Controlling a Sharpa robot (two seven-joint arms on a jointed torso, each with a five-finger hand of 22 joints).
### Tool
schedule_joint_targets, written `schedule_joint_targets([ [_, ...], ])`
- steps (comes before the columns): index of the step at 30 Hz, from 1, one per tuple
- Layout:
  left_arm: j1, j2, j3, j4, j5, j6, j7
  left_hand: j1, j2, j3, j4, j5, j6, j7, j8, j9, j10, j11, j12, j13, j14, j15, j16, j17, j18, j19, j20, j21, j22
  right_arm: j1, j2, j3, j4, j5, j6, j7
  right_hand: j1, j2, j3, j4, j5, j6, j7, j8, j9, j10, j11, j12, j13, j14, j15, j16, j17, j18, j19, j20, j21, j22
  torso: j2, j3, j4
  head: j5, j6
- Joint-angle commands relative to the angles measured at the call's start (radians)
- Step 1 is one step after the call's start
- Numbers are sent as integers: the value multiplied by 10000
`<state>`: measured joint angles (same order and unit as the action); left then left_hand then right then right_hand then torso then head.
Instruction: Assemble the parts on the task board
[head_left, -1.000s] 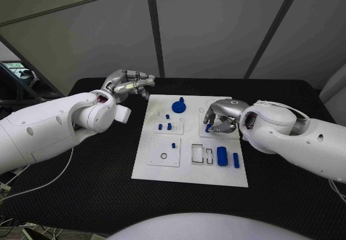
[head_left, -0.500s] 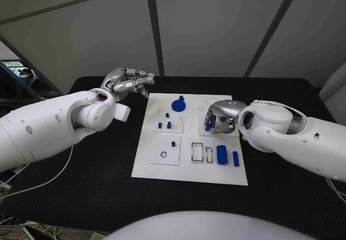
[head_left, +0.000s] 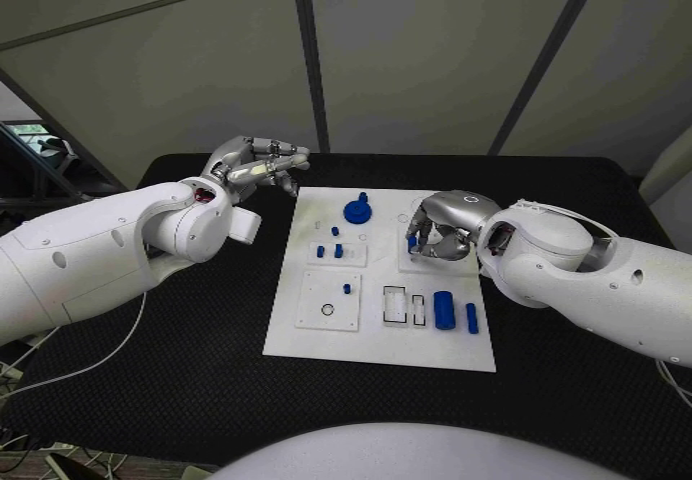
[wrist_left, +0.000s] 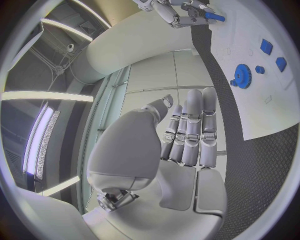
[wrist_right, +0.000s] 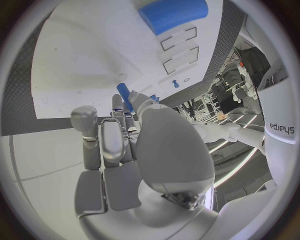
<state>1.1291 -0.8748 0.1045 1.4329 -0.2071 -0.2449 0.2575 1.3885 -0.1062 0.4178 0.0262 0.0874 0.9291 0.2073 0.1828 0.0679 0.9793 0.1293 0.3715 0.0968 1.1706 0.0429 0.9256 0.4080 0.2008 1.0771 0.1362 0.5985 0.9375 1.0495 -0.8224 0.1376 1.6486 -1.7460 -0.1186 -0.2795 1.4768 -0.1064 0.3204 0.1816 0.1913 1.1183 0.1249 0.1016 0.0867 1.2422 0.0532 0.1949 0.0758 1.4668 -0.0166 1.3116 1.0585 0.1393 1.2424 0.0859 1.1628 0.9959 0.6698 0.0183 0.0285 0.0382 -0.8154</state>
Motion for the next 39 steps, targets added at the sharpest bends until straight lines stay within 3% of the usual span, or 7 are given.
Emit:
schedule_joint_targets([
  [1, 16, 7, 7, -7, 35, 99, 85, -12, 34, -58, -3, -21, -55, 1, 60, -12, -59, 16, 64, -15, -80, 8, -39, -15, -177, 49, 53, -41, -10, 16, -31, 6, 47, 229, -743, 2, -67, 70, 22, 51, -22, 109, -15, 46, -3, 102, -8, -71, 17, 292, -78, 72, 35, -190, 104, -9, 71, 31, 1, -5, 5, -31, 18],
  [10, 16, 7, 7, -35, 35, 115, 58, -12, 34, -58, -3, -21, -55, 1, 60, -12, -59, 16, 64, -15, -80, 8, -39, -15, -177, 49, 53, -41, -10, 17, -176, 9, 231, 461, -761, -8, -30, 106, 74, 21, 46, 217, -62, 78, 17, 234, -52, -131, 35, 292, -112, 101, 72, -197, 129, -36, 114, 85, 3, 1, -3, -41, 39],
  [19, 16, 26, 6, -83, 35, 140, 23, -21, 36, -67, 1, -21, -64, 4, 62, -11, -72, 20, 72, -14, -83, 12, -40, -20, -178, 51, 57, -54, -21, 20, -339, 17, 1023, 1262, -1506, 406, 9, 102, 104, -19, 111, 237, -56, 73, 19, 264, -56, -188, 36, 293, -121, 122, 104, -210, 161, -49, 162, 149, -13, -12, 13, 24, 43],
  [28, 15, 97, 6, -139, 35, 156, 18, -22, 36, -69, 2, -21, -66, 4, 63, -11, -74, 20, 74, -14, -84, 13, -40, -21, -179, 51, 58, -56, -23, -2, 299, 13, 1363, 1696, -1685, 912, 58, 110, 140, -70, 162, 249, -40, 65, 19, 286, -50, -242, 37, 299, -121, 150, 147, -219, 181, -56, 195, 191, -15, -20, 21, 357, -35],
  [33, 15, 130, 6, -153, 35, 162, 14, -22, 36, -69, 2, -21, -66, 4, 63, -11, -74, 20, 74, -14, -84, 13, -40, -21, -179, 51, 58, -56, -23, -235, 716, 7, 1277, 1740, -1594, 1166, 70, 102, 148, -90, 175, 241, -27, 55, 17, 283, -41, -271, 36, 299, -118, 156, 155, -219, 177, -56, 195, 189, -7, -27, 21, 580, -97],
  [34, 15, 133, 6, -156, 35, 161, 14, -22, 36, -69, 2, -21, -66, 4, 63, -11, -74, 20, 74, -14, -84, 13, -40, -21, -179, 51, 58, -56, -23, -280, 775, -14, 1255, 1744, -1560, 1213, 70, 102, 148, -90, 175, 241, -27, 55, 17, 283, -41, -271, 36, 299, -118, 156, 155, -219, 177, -56, 195, 189, -6, -25, 16, 611, -99],
  [39, 16, 158, 6, -176, 35, 169, 8, -22, 36, -69, 2, -21, -66, 4, 63, -11, -74, 20, 74, -14, -84, 13, -40, -21, -179, 51, 58, -56, -23, -550, 1103, -360, 1135, 1751, -1412, 1482, 91, 99, 163, -120, 192, 234, -15, 43, 14, 279, -32, -308, 34, 292, -111, 143, 125, -215, 156, -55, 177, 162, 1, -11, 2, 718, -115],
])
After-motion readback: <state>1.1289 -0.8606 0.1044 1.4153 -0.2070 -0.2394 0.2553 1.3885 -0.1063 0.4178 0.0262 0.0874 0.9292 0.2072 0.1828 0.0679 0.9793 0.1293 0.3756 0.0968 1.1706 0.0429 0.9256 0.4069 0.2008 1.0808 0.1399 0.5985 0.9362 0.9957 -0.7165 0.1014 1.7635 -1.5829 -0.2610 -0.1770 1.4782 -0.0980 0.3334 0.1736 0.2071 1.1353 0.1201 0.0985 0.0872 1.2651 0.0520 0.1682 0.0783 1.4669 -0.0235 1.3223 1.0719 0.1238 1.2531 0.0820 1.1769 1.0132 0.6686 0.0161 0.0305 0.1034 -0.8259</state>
